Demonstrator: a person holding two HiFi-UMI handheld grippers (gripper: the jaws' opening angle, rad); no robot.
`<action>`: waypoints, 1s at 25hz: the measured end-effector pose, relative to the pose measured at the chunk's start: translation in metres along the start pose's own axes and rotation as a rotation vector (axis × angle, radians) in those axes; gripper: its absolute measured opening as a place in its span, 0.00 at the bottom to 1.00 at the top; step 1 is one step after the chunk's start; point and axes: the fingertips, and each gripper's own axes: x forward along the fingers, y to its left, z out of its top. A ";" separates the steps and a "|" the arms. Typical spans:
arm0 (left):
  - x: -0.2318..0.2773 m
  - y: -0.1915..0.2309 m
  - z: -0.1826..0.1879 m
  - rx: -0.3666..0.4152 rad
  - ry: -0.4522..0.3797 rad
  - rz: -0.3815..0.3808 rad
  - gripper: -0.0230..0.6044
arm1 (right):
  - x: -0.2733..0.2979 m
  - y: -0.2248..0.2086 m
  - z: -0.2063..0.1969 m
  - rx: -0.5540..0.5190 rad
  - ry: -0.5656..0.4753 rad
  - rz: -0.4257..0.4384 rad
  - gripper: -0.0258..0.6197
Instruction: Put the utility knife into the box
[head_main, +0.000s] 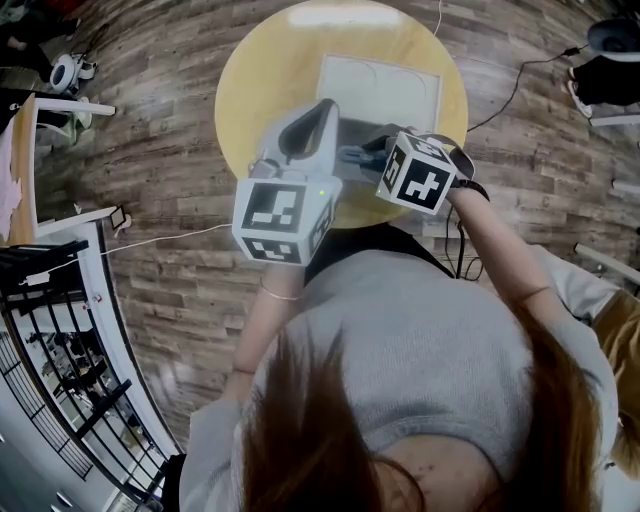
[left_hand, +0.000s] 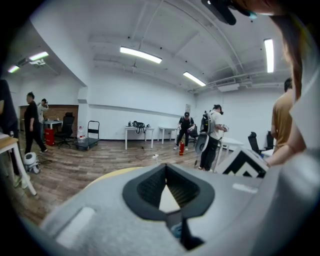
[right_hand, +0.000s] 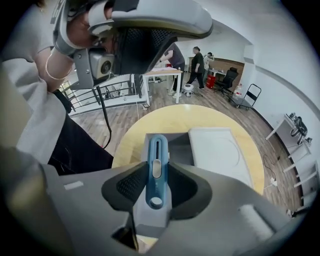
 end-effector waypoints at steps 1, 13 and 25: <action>0.000 -0.001 -0.001 0.001 -0.001 0.000 0.03 | 0.002 -0.001 -0.001 0.003 0.003 -0.005 0.24; -0.013 0.007 -0.005 0.001 -0.001 0.047 0.03 | 0.039 -0.005 -0.019 -0.011 0.089 -0.031 0.24; -0.013 0.017 -0.014 -0.014 0.010 0.052 0.03 | 0.073 -0.016 -0.038 0.041 0.161 -0.057 0.24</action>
